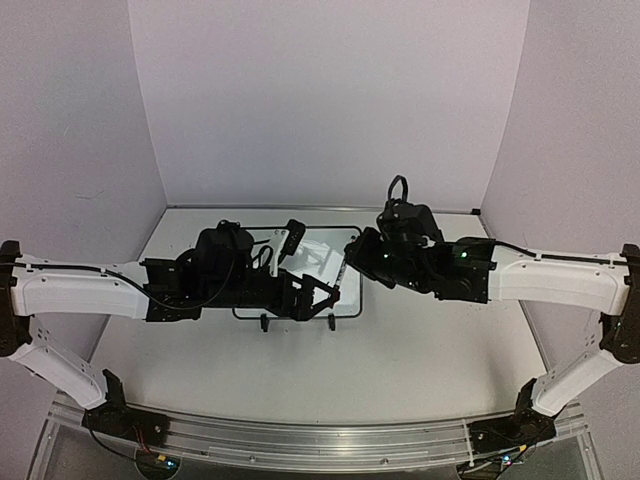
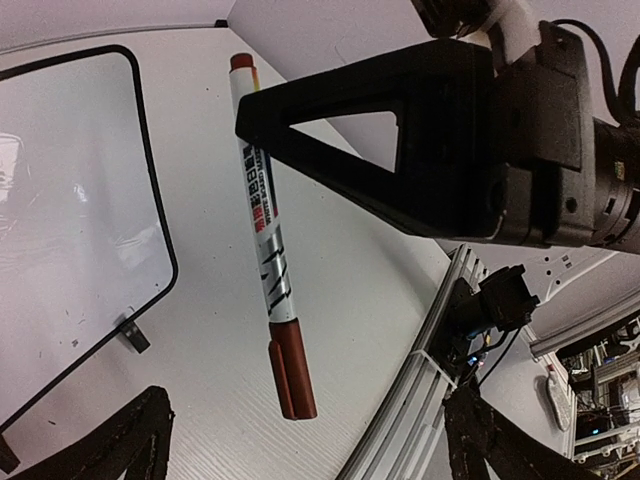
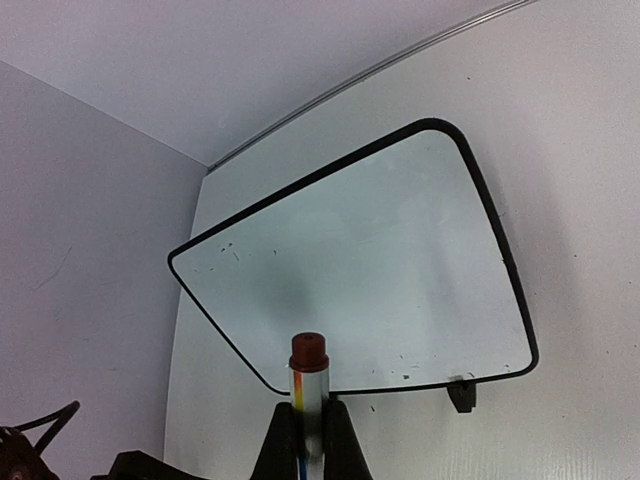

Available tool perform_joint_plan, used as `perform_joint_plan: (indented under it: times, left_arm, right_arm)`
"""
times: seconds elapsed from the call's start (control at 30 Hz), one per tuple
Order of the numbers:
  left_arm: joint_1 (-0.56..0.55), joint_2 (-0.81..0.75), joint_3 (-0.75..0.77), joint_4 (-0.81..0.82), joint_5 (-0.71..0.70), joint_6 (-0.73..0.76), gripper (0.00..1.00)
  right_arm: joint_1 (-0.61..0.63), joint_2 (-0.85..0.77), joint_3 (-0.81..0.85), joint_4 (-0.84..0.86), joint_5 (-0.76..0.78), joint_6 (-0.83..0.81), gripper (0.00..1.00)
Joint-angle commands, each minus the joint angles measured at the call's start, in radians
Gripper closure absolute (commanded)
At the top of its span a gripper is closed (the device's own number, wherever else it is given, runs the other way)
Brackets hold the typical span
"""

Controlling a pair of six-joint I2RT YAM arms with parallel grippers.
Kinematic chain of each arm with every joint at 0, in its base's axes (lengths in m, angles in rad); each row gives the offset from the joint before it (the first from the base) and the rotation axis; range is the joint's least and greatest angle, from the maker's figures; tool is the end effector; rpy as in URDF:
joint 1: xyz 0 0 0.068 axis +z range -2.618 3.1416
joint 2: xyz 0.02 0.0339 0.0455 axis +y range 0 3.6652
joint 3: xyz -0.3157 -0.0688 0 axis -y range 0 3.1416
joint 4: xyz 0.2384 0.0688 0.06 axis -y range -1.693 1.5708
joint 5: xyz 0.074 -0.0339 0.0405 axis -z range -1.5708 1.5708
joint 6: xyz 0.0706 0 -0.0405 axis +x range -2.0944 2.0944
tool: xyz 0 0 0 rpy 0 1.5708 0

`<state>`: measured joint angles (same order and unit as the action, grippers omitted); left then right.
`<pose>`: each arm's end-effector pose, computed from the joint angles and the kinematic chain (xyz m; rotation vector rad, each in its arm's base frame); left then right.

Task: Write a sentence on the whiteboard
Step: Pass from the right arm to the left

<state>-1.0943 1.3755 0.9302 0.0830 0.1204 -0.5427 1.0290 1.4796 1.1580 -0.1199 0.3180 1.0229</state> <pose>0.1459 -0.3011 0.3236 0.6642 2.0219 -1.1594 0.2066 0.3004 0.3492 0.2090 2.1224 0.9731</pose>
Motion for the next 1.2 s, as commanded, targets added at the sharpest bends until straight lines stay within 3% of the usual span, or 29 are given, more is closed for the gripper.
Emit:
perform_joint_plan:
  times: [0.0,0.2,0.43,0.7,0.83,0.9,0.93,1.1,1.17]
  left_arm:
    - [-0.007,0.014,0.018,0.062,-0.009,-0.040,0.11]
    - [-0.007,0.027,0.013,0.104,0.037,-0.068,0.33]
    - [-0.006,0.014,0.010,0.112,0.049,-0.075,0.65]
    - [0.003,0.013,-0.001,0.110,0.038,-0.094,0.80]
    - [0.015,0.024,0.002,0.110,0.045,-0.103,0.97]
    - [0.029,0.029,0.004,0.099,0.057,-0.107,1.00]
    - [0.038,0.029,0.004,0.088,0.065,-0.104,1.00]
    - [0.127,-0.018,-0.031,0.050,0.171,-0.091,1.00]
    - [0.162,-0.041,-0.029,-0.015,0.227,-0.047,1.00]
  right_arm:
    - [0.014,0.026,0.058,0.090,0.013,0.009,1.00]
    - [0.019,0.026,0.042,0.156,-0.014,0.000,1.00]
    - [0.021,0.009,0.017,0.176,-0.008,0.000,1.00]
    - [0.021,-0.008,-0.002,0.188,-0.012,0.002,1.00]
    - [0.021,-0.014,-0.009,0.190,-0.027,0.000,1.00]
    - [0.022,-0.025,-0.020,0.189,-0.032,0.001,1.00]
    - [0.021,-0.034,-0.030,0.189,-0.032,0.000,0.95]
    - [0.019,-0.102,-0.055,0.123,-0.025,-0.088,0.37]
    - [0.018,-0.131,-0.020,0.027,-0.032,-0.163,0.26]
